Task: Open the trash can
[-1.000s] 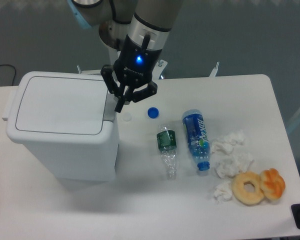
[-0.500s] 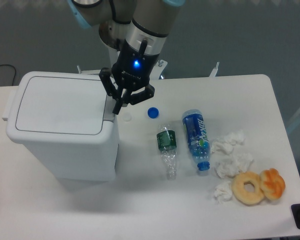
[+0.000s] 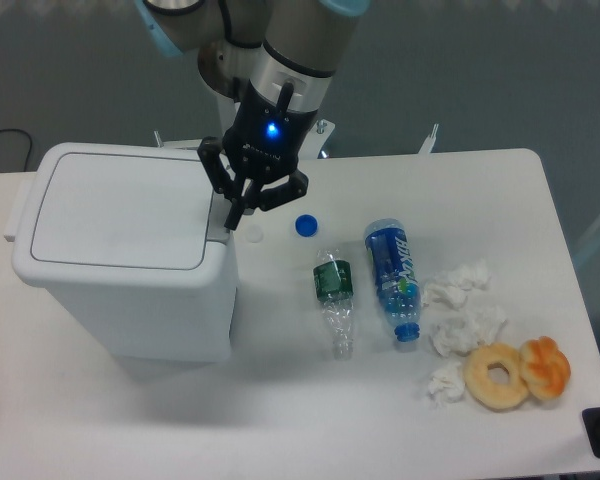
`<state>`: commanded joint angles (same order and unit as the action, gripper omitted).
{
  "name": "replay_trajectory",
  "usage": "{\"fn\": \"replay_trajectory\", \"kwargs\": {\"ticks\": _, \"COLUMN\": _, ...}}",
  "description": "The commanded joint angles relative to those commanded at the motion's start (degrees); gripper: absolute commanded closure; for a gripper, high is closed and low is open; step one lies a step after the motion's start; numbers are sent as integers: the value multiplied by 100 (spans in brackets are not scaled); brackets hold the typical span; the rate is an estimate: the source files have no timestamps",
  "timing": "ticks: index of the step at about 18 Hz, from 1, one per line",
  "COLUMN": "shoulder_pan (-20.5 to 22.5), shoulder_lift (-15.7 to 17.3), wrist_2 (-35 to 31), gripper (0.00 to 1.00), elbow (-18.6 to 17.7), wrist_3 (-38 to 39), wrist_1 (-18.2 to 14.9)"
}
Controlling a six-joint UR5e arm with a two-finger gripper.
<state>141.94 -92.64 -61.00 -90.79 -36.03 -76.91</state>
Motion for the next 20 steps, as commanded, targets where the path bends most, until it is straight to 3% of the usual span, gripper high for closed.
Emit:
{"fn": "replay_trajectory", "kwargs": {"ticks": 8, "shoulder_pan": 17, "shoulder_lift": 9, "wrist_2": 18, "gripper": 96, "elbow": 35, "wrist_3": 9, "wrist_1": -17}}
{"fn": "replay_trajectory", "kwargs": {"ticks": 9, "shoulder_pan": 26, "shoulder_lift": 9, "wrist_2": 26, "gripper": 89, "elbow": 52, "wrist_3": 9, "wrist_1": -17}}
{"fn": "replay_trajectory", "kwargs": {"ticks": 10, "shoulder_pan": 35, "shoulder_lift": 0, "wrist_2": 52, "gripper": 74, "elbow": 105, "wrist_3": 9, "wrist_1": -17}}
{"fn": "replay_trajectory", "kwargs": {"ticks": 12, "shoulder_pan": 88, "shoulder_lift": 0, "wrist_2": 105, "gripper": 34, "elbow": 184, "wrist_3": 0, "wrist_1": 0}}
{"fn": "replay_trajectory", "kwargs": {"ticks": 13, "shoulder_pan": 114, "shoulder_lift": -9, "wrist_2": 97, "gripper": 8, "elbow": 228, "wrist_3": -26, "wrist_1": 44}}
{"fn": "replay_trajectory", "kwargs": {"ticks": 14, "shoulder_pan": 175, "shoulder_lift": -44, "wrist_2": 97, "gripper": 0, "elbow": 237, "wrist_3": -44, "wrist_1": 140}}
{"fn": "replay_trajectory", "kwargs": {"ticks": 20, "shoulder_pan": 650, "shoulder_lift": -719, "wrist_2": 26, "gripper": 0, "elbow": 245, "wrist_3": -158, "wrist_1": 843}}
